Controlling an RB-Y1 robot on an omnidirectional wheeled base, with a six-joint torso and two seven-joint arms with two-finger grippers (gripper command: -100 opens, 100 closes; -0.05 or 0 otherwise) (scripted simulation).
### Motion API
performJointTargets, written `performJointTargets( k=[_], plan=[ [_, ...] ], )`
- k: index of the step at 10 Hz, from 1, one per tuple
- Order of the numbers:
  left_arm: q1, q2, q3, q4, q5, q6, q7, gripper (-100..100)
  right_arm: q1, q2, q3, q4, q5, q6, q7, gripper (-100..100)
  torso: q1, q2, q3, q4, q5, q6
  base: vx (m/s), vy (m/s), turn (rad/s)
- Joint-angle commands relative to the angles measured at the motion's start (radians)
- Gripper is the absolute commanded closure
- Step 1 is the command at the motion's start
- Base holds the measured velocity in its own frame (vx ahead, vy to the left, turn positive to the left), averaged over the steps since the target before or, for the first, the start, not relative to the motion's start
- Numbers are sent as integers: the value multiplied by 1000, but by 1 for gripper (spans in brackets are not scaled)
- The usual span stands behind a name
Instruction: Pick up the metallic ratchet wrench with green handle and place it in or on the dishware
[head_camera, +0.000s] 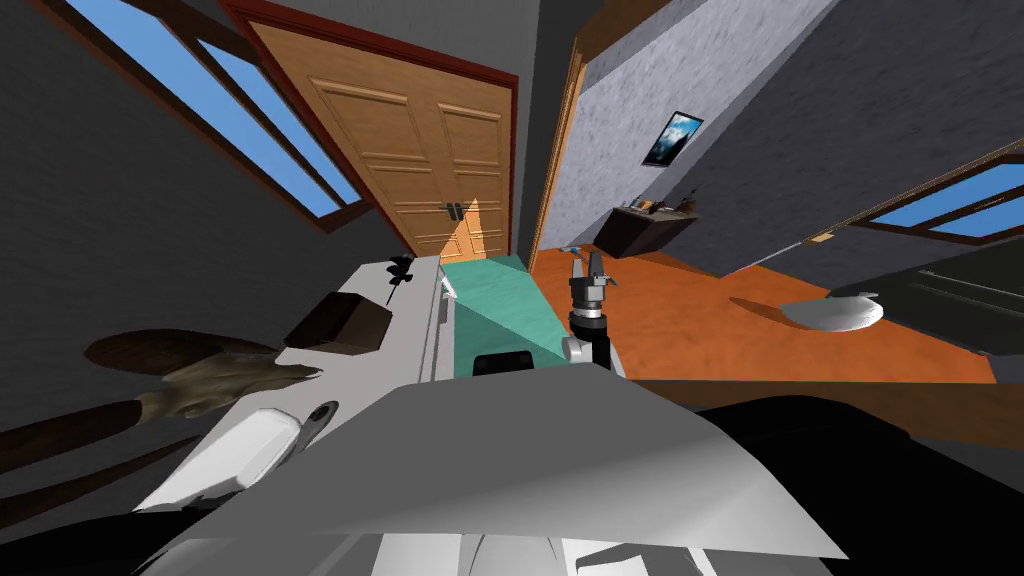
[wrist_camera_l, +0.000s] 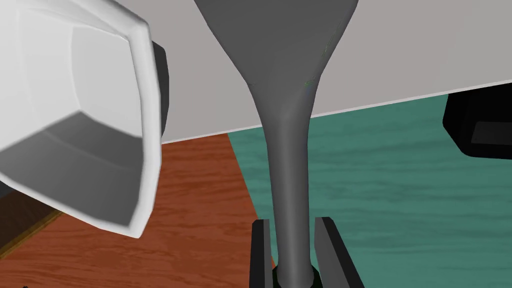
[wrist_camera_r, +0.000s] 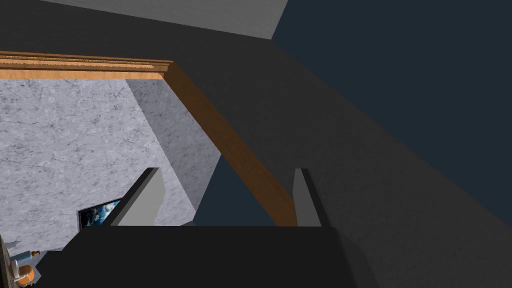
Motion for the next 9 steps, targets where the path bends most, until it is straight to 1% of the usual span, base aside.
performJointTargets(
  k=[1, 3, 6, 9],
  plan=[
    [-4, 24, 29, 36, 21, 18, 25, 100, 0, 0, 0, 0, 0, 0, 0, 0, 0, 0, 0, 0, 0, 0, -230, 22, -332],
    [-15, 52, 59, 79, 44, 48, 63, 100, 0, 0, 0, 0, 0, 0, 0, 0, 0, -3, -2, -1, 0, 1, -244, 2, -430],
    [-39, 91, 96, 154, 81, 95, 122, 100, 0, 0, 0, 0, 0, 0, 0, 0, 1, -5, -3, -1, 0, -1, -224, 6, -324],
    [-69, 126, 127, 234, 119, 141, 178, 100, 0, 0, 0, 0, 0, 0, 0, 0, 6, -7, -4, 0, 1, 0, -196, 53, -349]
  ],
)
